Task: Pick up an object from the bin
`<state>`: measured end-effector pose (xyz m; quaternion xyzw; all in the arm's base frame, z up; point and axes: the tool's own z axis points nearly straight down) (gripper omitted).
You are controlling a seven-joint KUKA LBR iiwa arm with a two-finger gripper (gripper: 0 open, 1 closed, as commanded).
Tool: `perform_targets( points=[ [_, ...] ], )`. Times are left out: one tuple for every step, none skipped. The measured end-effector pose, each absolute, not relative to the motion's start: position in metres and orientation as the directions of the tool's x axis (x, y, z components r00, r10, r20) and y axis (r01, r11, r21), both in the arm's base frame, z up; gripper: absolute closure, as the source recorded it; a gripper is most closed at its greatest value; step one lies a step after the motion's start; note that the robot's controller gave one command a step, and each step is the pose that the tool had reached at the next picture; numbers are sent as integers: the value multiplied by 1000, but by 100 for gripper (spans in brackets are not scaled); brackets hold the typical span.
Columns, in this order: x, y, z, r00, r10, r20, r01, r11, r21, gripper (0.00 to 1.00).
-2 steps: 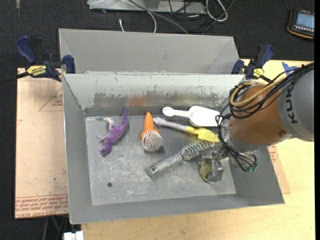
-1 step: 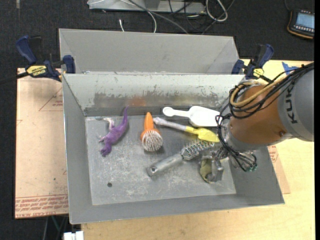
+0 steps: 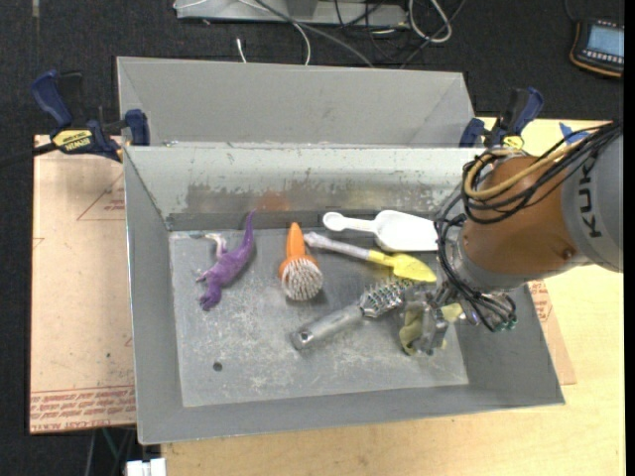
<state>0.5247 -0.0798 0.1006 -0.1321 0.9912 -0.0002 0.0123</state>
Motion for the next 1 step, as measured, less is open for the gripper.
perform_targets(
  points=[
    [515, -79, 154, -951, -307, -23, -307, 952, -5, 100]
  ],
)
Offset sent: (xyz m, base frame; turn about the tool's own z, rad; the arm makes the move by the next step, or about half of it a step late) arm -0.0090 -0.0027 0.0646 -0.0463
